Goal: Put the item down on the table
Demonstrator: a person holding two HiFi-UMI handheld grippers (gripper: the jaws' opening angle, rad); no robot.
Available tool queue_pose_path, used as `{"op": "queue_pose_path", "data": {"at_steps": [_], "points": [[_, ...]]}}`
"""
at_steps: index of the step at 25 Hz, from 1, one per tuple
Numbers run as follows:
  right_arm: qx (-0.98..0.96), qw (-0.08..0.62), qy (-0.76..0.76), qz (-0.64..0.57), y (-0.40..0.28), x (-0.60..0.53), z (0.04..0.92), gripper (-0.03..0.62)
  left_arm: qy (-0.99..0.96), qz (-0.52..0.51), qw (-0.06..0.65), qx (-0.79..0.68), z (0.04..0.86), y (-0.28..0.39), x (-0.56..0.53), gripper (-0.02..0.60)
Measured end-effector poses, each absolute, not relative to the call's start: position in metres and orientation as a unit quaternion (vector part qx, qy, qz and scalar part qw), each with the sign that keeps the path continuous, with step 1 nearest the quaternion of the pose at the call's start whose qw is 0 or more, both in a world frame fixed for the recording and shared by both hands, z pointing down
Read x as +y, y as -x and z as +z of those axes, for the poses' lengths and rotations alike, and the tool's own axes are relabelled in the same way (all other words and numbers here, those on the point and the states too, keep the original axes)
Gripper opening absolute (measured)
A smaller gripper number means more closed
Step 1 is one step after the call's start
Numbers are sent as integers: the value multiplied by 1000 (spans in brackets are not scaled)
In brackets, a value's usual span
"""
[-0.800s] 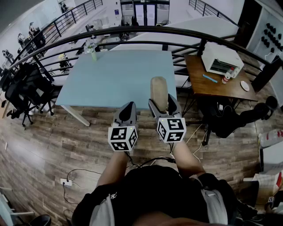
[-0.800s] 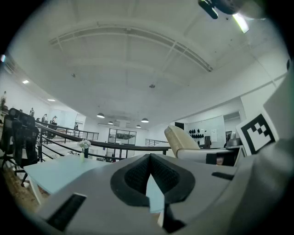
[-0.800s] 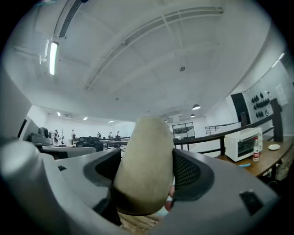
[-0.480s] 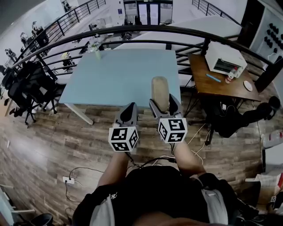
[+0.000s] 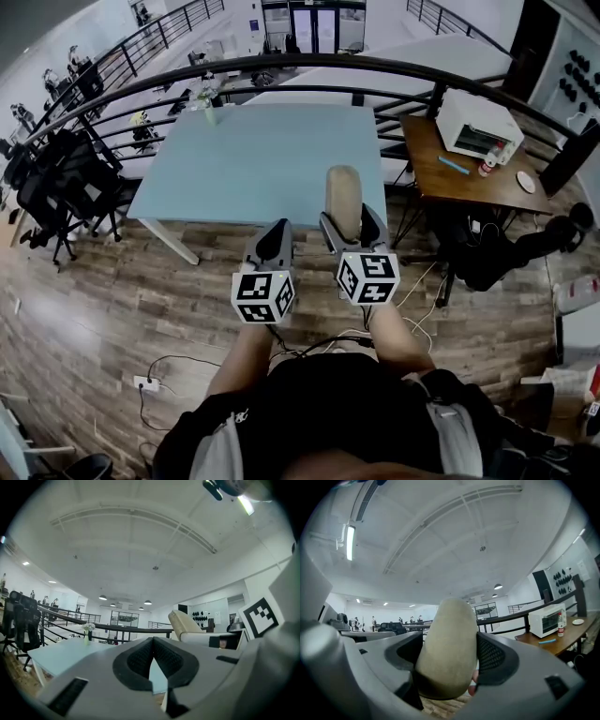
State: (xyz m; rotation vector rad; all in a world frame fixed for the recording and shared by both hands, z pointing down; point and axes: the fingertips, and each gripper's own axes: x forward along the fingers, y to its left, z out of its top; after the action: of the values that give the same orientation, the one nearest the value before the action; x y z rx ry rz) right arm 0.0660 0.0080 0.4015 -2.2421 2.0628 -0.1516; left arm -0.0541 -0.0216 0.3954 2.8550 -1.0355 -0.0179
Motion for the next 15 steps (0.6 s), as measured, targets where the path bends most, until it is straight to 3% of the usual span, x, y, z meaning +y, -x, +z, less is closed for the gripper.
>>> {"op": "queue_pose_path", "data": {"at_steps": [15], "points": [[654, 47, 754, -48, -34, 4, 409, 360, -947, -7, 60, -315, 412, 88, -36, 14]]}}
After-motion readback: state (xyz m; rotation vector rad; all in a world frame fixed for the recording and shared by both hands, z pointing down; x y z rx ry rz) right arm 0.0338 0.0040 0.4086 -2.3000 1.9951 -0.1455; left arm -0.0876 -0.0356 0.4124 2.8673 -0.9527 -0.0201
